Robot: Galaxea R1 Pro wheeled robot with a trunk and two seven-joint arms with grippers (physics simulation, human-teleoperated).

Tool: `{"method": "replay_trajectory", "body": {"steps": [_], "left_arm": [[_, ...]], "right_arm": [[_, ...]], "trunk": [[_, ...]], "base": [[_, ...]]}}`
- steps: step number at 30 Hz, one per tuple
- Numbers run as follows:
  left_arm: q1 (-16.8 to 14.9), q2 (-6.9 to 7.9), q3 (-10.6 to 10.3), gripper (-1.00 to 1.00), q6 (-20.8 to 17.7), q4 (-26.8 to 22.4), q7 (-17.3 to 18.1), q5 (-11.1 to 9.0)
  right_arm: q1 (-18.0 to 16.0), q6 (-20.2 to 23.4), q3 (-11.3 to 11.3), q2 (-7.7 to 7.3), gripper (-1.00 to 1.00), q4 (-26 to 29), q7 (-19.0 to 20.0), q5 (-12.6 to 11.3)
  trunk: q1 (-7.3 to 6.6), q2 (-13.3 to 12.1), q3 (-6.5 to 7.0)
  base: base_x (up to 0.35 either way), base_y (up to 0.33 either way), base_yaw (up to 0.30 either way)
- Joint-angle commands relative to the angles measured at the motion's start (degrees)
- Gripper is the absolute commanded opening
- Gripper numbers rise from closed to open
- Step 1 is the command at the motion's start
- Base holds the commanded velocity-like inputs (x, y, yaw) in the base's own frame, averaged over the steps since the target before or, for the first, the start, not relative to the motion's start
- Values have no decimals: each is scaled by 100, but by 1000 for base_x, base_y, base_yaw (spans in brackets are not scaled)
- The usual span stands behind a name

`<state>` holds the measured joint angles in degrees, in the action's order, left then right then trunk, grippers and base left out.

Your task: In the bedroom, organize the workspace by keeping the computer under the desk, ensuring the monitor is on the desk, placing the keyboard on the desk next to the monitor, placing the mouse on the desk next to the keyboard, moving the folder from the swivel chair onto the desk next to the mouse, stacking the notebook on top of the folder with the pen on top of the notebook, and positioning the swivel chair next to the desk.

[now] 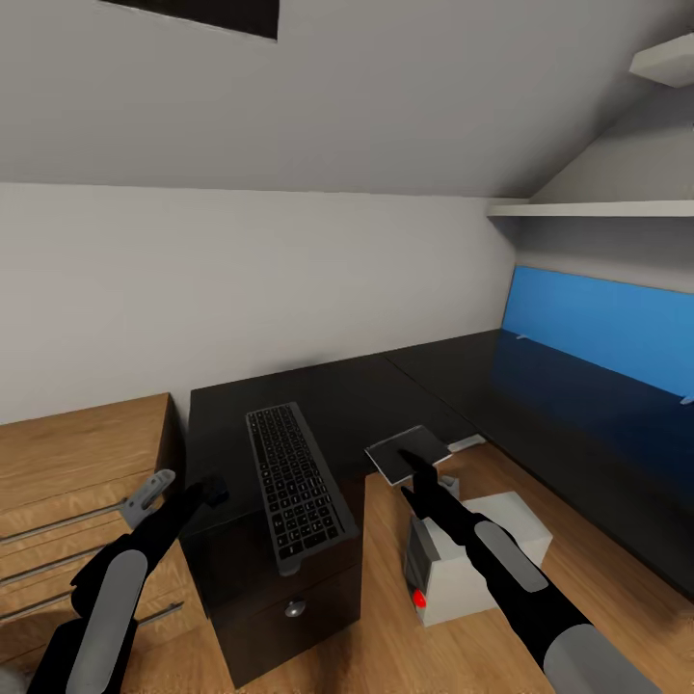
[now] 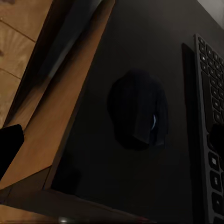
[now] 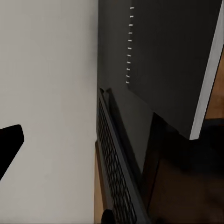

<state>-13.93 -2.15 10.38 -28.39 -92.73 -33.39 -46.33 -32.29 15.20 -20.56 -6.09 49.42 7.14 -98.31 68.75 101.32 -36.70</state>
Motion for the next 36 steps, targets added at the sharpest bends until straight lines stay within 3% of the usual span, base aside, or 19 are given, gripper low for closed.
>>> {"method": "replay_trajectory", "body": {"steps": [1, 36], "left_arm": [[-5, -4, 8, 100, -22, -8, -36, -51], [-5, -12, 0, 100, -34, -8, -36, -51]], "right_arm": [[-5, 0, -18, -6, 100, -2, 16, -39], [-5, 0, -18, -6, 100, -3, 23, -39]], "trunk": [[-2, 3, -6], [-2, 3, -6]], "base": [[-74, 0, 0], [-6, 0, 0]]}}
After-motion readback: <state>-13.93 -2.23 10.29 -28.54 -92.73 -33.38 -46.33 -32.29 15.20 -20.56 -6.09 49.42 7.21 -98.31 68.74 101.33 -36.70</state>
